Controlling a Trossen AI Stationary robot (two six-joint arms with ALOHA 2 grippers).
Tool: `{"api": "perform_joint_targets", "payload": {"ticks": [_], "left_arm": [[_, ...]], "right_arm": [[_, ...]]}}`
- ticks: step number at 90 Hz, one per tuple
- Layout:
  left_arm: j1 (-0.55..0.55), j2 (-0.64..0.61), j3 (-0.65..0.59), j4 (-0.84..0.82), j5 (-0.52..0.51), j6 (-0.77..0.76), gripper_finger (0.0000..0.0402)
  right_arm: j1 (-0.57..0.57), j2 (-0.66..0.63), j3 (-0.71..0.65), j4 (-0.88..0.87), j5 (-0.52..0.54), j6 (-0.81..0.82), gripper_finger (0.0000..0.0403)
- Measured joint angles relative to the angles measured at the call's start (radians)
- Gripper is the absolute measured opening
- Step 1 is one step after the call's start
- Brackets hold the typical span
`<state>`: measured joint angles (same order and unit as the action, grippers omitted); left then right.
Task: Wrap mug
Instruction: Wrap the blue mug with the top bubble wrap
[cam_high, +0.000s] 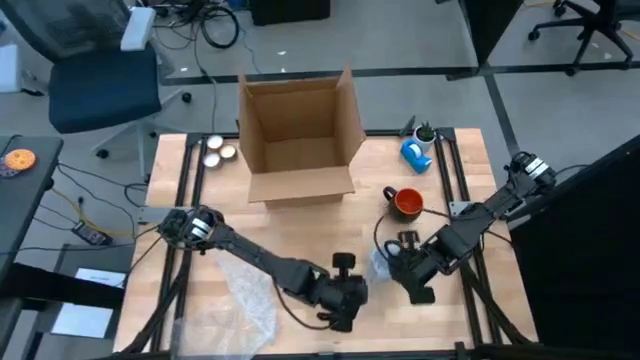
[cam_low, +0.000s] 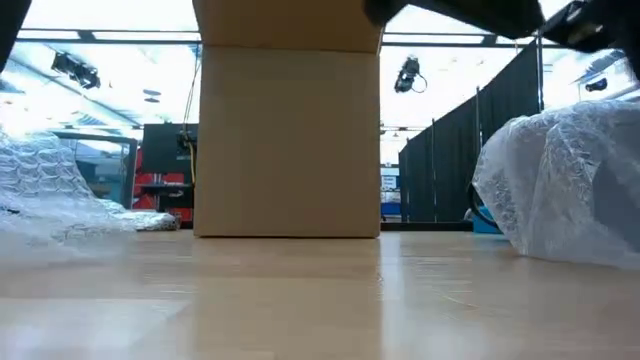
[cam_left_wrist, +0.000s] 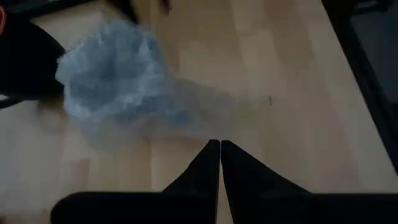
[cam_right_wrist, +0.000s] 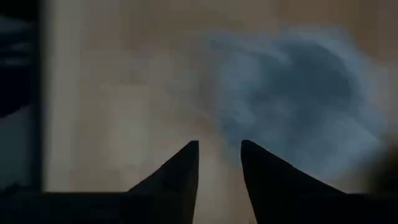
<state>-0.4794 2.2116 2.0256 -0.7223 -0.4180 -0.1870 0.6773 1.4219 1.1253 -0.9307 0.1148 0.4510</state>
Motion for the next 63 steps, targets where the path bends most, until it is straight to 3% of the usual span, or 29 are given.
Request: {"api": "perform_joint_targets", "payload": {"ticks": [21, 39, 63], "left_arm": [[-0.019, 0.000, 0.013, -0.183, -0.079, -0.122, 0.0000], [0.002, 0.000, 0.013, -0.182, -0.136, -0.134, 0.0000], [0.031, 0.001, 0.013, -0.181, -0.138, -0.134, 0.0000]], "right_arm": [[-0.018, 0.000, -0.039, -0.035, -0.002, -0.079, 0.0096], [-0.048, 0.000, -0.084, -0.008, 0.018, -0.154, 0.0096], [-0.059, 0.000, -0.068, 0.008, 0.036, -0.218, 0.0096]]}}
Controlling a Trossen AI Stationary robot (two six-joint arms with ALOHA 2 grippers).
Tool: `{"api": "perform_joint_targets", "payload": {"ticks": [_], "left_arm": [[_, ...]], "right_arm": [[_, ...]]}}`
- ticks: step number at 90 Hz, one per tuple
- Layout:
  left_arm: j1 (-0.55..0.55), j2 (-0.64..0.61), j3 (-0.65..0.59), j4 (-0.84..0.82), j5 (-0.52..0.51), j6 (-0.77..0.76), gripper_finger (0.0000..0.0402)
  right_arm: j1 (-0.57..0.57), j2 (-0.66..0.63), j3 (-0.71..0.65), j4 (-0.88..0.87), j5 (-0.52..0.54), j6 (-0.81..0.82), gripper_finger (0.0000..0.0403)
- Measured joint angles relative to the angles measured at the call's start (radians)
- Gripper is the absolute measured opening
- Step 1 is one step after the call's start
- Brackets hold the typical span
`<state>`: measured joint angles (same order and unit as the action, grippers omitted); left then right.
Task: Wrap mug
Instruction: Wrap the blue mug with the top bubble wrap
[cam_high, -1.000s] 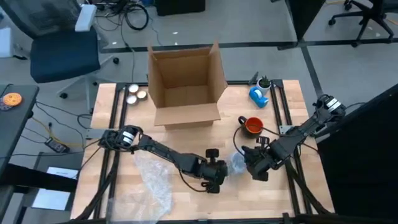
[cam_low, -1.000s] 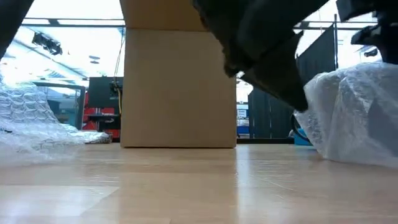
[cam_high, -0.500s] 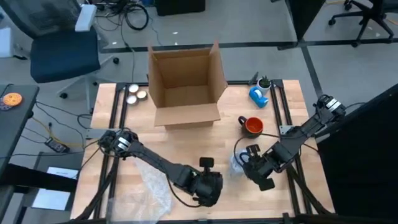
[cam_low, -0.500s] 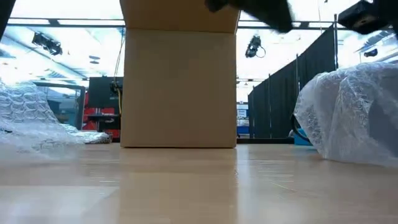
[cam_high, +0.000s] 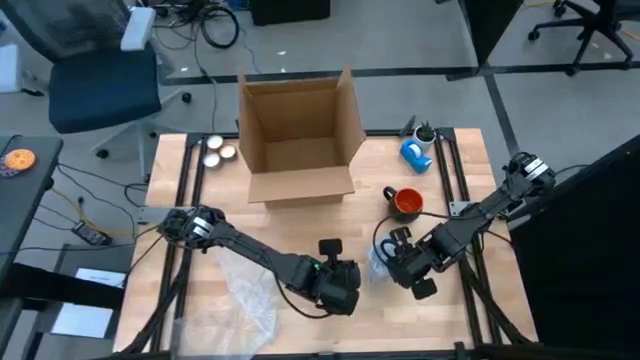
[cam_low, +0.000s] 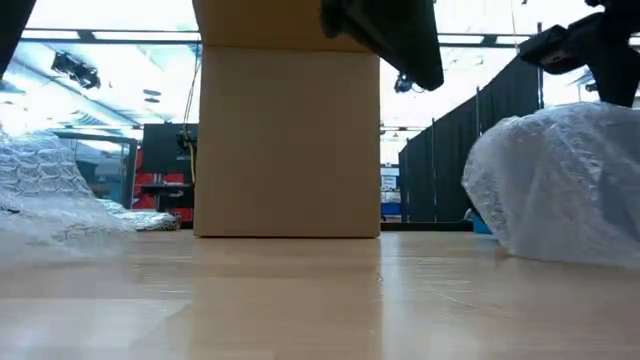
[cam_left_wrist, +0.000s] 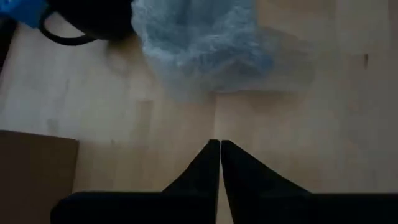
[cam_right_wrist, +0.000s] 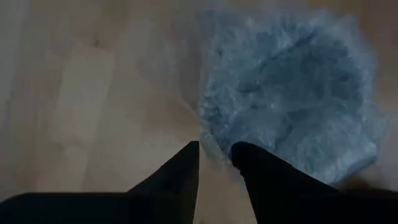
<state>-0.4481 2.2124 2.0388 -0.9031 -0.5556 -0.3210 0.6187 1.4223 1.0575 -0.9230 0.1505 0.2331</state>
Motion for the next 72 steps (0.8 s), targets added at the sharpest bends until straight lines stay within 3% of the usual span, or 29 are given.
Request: {"api": "perform_joint_targets", "payload": {"ticks": [23, 41, 72], "left_arm": [[0.010, 0.001, -0.061, 0.067, 0.012, -0.050, 0.0000], [0.008, 0.001, -0.150, 0.231, 0.147, -0.060, 0.0000], [0.009, 0.001, -0.188, 0.307, 0.147, -0.076, 0.0000]], "right_arm": [[-0.011, 0.000, -0.023, 0.056, -0.005, -0.077, 0.0098], [-0.059, -0.001, -0.106, 0.162, -0.070, -0.077, 0.0124], [-0.095, -0.002, -0.164, 0.275, -0.094, -0.106, 0.0171]]}}
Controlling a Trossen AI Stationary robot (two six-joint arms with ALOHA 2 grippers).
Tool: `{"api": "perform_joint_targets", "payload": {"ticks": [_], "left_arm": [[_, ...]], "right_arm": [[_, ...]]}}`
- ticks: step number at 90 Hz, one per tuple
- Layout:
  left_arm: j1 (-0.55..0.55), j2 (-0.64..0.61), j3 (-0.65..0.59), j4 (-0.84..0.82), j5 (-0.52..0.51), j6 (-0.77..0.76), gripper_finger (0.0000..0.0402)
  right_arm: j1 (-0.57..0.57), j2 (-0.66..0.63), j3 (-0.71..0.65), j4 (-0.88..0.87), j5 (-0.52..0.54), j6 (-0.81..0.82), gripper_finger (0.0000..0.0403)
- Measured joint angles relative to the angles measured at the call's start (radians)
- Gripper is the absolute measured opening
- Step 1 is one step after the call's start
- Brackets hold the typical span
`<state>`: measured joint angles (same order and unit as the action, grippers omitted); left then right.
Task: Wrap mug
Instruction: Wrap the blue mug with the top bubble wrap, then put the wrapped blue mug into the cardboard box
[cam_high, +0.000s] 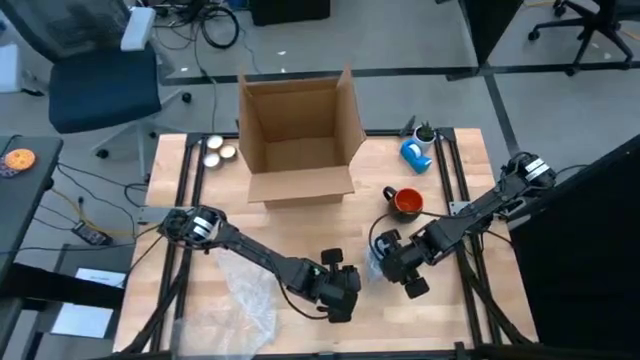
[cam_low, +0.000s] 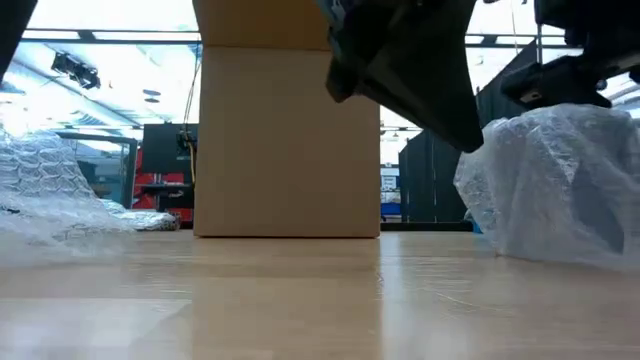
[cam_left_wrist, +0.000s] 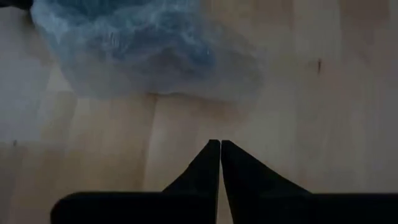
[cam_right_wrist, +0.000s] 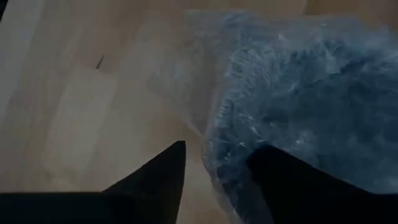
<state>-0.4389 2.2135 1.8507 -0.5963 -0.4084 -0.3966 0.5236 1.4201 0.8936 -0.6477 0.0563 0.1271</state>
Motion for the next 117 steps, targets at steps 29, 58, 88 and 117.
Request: {"api": "perform_joint_targets", "payload": {"ticks": [29, 58, 88, 117], "left_arm": [[0.034, 0.062, 0.000, 0.129, -0.001, 0.043, 0.0000], [0.059, 0.119, -0.005, 0.188, 0.059, 0.052, 0.0000], [0.079, 0.118, -0.006, 0.205, 0.059, 0.078, 0.0000], [0.079, 0.118, -0.007, 0.197, 0.059, 0.104, 0.0000]], "right_arm": [[-0.003, 0.003, 0.022, -0.002, 0.016, -0.050, 0.0169], [0.019, 0.001, 0.127, -0.096, 0.073, -0.073, 0.0169], [0.023, 0.030, 0.146, -0.164, 0.075, -0.042, 0.0196], [0.019, 0.206, 0.113, -0.080, 0.103, -0.131, 0.0237]]}}
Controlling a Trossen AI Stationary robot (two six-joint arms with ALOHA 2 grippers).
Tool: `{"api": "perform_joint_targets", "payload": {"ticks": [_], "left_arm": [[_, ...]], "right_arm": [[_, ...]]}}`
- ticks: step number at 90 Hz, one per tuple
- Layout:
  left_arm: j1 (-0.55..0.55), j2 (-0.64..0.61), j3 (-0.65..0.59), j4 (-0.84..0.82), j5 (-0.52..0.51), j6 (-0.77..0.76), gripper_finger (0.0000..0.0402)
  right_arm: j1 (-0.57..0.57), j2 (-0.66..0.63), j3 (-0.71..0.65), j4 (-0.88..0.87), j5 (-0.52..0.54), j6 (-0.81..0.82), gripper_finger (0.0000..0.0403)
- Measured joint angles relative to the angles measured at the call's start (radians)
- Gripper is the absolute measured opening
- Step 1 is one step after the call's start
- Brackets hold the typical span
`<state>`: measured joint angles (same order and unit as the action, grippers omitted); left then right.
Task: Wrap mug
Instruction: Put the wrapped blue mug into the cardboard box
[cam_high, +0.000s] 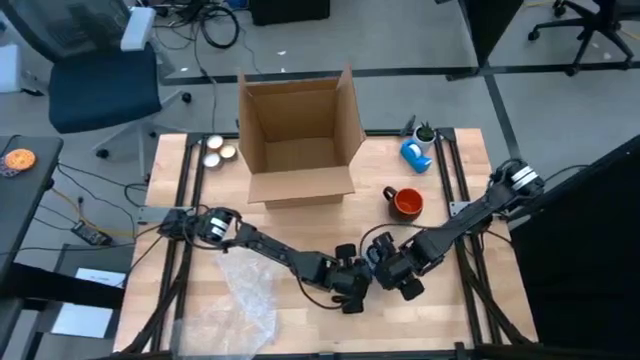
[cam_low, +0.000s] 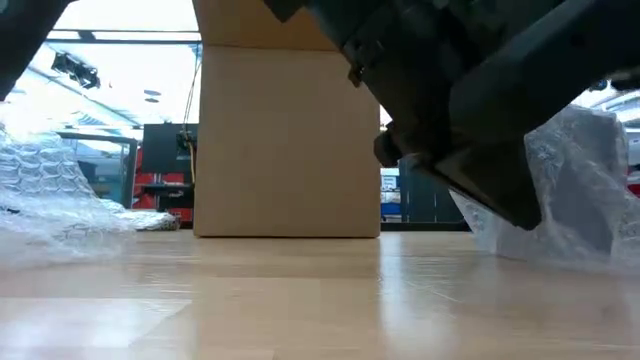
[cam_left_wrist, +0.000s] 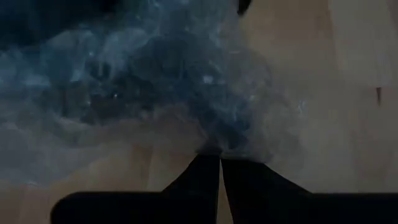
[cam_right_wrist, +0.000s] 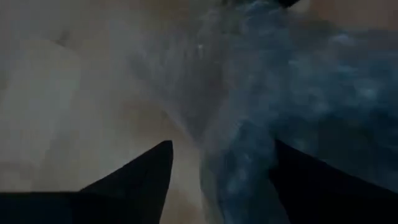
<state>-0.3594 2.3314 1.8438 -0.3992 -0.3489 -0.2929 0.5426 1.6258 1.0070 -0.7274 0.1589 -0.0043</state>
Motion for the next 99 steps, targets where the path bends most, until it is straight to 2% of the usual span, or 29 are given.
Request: {"api": "perform_joint_targets", "payload": {"ticks": [10, 20, 37, 45, 49, 63, 76, 89, 99], "left_arm": [[-0.003, -0.001, -0.002, -0.032, 0.005, -0.003, 0.0000], [-0.006, -0.016, -0.001, -0.084, 0.003, -0.010, 0.0000], [-0.030, -0.057, 0.002, -0.169, -0.052, -0.026, 0.0000], [-0.052, -0.076, 0.002, -0.215, -0.091, -0.029, 0.0000], [-0.063, -0.087, 0.002, -0.236, -0.107, -0.032, 0.0000], [-0.118, -0.131, 0.002, -0.321, -0.171, -0.072, 0.0000], [-0.189, -0.154, 0.002, -0.415, -0.243, -0.143, 0.0000], [-0.255, -0.170, 0.002, -0.502, -0.340, -0.218, 0.0000], [-0.290, -0.174, 0.002, -0.590, -0.361, -0.312, 0.0000]], "right_arm": [[0.000, 0.061, 0.001, -0.001, 0.023, -0.005, 0.0225], [0.000, 0.079, 0.002, -0.006, 0.037, 0.000, 0.0190], [-0.006, 0.060, 0.014, -0.015, 0.017, 0.026, 0.0089], [-0.015, 0.052, 0.027, -0.032, -0.039, 0.062, 0.0034], [-0.017, 0.053, 0.039, -0.045, -0.063, 0.081, 0.0018], [-0.008, 0.051, 0.127, -0.120, -0.065, 0.179, 0.0015], [0.032, 0.043, 0.293, -0.192, -0.049, 0.234, 0.0012], [0.074, 0.039, 0.481, -0.220, 0.009, 0.257, 0.0011], [0.092, 0.039, 0.616, -0.221, 0.088, 0.241, 0.0011]]}}
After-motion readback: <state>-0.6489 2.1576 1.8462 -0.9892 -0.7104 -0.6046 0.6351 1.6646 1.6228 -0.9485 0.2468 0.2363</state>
